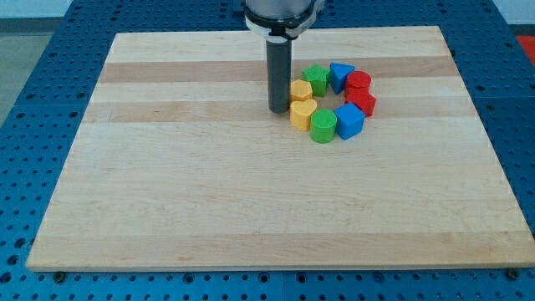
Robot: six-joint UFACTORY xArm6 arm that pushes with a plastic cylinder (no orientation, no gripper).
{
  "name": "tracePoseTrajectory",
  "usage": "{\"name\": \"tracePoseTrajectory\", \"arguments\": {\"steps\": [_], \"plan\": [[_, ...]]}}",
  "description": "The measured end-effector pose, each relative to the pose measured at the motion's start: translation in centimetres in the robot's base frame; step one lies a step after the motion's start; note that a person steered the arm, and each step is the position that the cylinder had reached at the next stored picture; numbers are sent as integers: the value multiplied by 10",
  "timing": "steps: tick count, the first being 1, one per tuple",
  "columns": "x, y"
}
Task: Put the red circle in the middle group of blocks
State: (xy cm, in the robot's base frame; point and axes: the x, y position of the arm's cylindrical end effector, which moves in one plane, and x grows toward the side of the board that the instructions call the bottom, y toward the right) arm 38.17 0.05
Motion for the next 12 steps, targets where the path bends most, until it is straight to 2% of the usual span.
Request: {"name": "tracePoseTrajectory", "arguments": {"steps": [3, 4, 6, 8, 9, 12], "plan": [[-4, -28], [-18, -42], [-76, -41], [-110, 16], [-112, 49], [-88, 129]]}}
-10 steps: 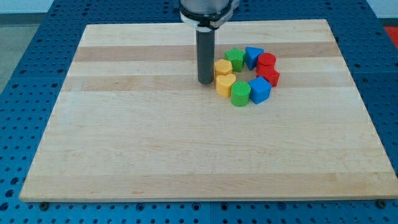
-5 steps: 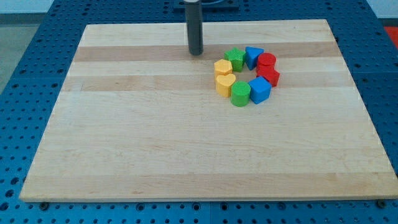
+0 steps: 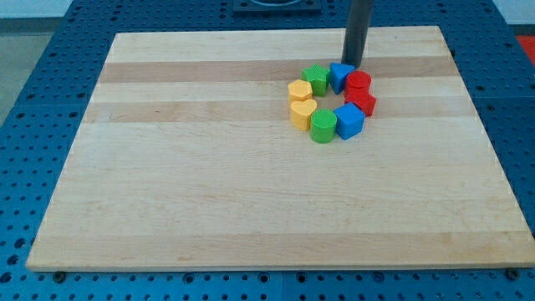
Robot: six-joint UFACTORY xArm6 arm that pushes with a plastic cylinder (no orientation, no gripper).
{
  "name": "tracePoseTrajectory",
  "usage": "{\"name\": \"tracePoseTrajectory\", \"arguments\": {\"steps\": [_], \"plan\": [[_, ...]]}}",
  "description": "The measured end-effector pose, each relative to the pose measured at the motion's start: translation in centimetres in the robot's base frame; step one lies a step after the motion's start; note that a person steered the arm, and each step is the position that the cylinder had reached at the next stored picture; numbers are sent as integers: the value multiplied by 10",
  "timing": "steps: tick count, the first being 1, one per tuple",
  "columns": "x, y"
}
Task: Put the red circle in the middle group of blocks
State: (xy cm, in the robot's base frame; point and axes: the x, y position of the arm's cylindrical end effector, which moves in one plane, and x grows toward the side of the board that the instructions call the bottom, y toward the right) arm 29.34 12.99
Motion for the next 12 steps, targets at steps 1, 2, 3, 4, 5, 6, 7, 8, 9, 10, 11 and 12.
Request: {"name": "tracePoseTrajectory", "arguments": {"steps": [1, 2, 3, 4, 5, 6, 7, 8, 9, 10, 11, 12], "plan": [[7, 13], [18, 14], [30, 14], [37, 13], [37, 12], [37, 18], [42, 29], [49, 32], [49, 24], [52, 11], [58, -7], [64, -16]]}}
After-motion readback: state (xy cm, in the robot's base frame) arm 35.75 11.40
